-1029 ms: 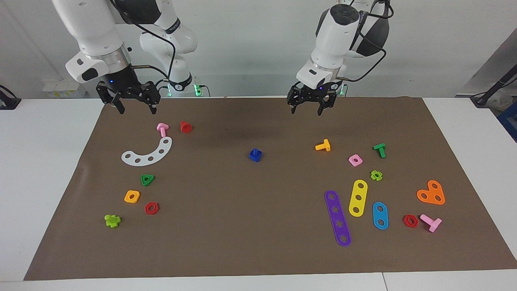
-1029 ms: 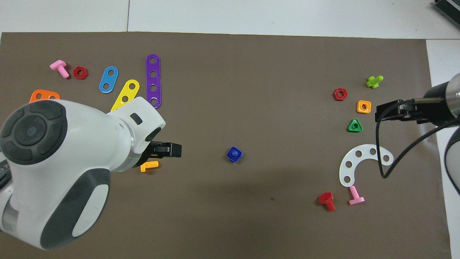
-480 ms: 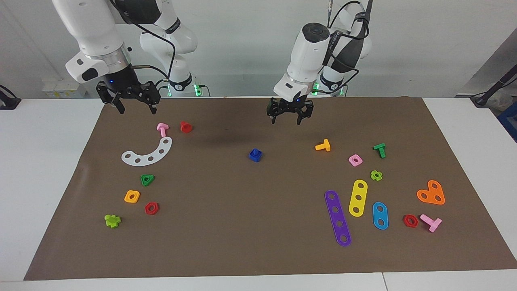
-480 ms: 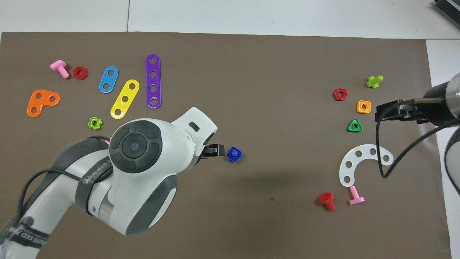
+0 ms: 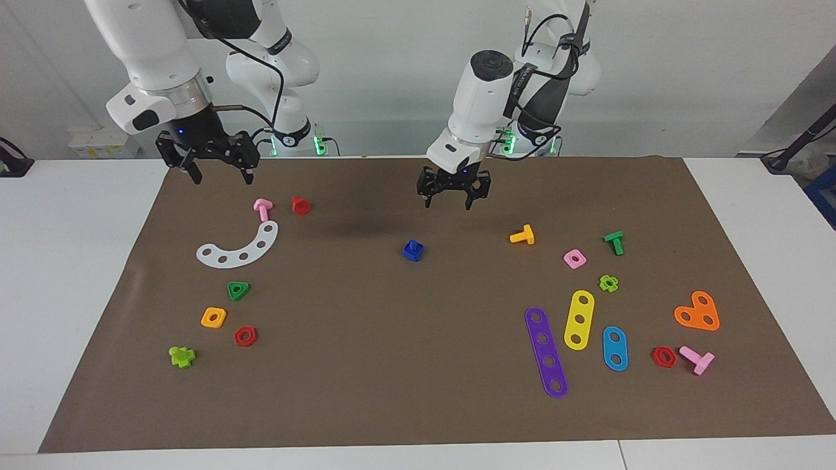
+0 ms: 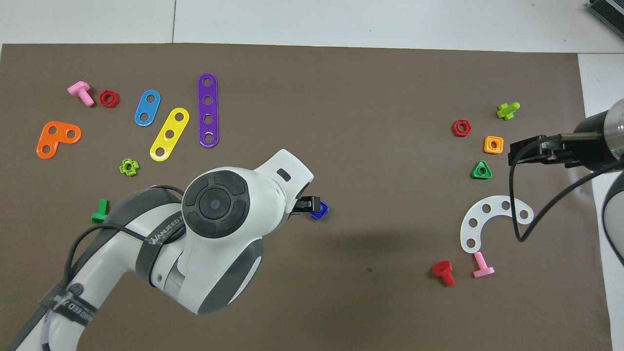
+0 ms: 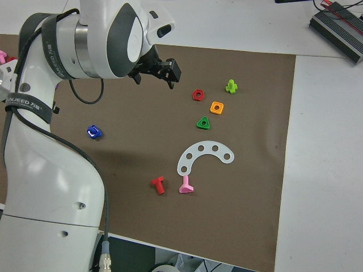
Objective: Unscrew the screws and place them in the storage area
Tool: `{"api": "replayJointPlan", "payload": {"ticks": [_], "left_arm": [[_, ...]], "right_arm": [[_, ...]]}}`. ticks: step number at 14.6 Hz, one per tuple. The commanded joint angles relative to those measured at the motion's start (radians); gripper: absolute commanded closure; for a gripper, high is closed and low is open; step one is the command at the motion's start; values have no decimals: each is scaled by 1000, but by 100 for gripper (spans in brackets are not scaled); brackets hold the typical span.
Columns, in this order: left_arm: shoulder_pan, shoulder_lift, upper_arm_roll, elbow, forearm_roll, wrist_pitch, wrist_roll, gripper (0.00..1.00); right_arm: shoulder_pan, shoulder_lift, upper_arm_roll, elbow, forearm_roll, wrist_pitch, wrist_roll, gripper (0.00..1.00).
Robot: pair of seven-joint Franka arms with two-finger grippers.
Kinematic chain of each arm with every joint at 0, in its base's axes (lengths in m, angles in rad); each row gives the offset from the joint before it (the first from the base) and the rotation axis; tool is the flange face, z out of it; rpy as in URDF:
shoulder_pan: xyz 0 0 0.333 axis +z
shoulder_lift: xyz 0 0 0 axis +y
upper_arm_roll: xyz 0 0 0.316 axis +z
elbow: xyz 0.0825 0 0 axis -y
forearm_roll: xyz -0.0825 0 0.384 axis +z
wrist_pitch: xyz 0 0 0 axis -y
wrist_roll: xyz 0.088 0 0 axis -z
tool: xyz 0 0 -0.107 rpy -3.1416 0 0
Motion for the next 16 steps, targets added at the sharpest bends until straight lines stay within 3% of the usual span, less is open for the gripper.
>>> {"api": "replayJointPlan", "payload": {"ticks": [1,5,16], "left_arm": [[-26,14,15,-11,-13,48,-15,0],[-33,43,15,-9,-12,86,-18,0],[-76,216,15,69,28,166,-30,0]], "right_arm": [[-5,-19,4,-17,-2,-15,-21,0],[-5,-19,4,-17,-2,-15,-21,0],[-5,-19,4,-17,-2,-15,-21,0]]}}
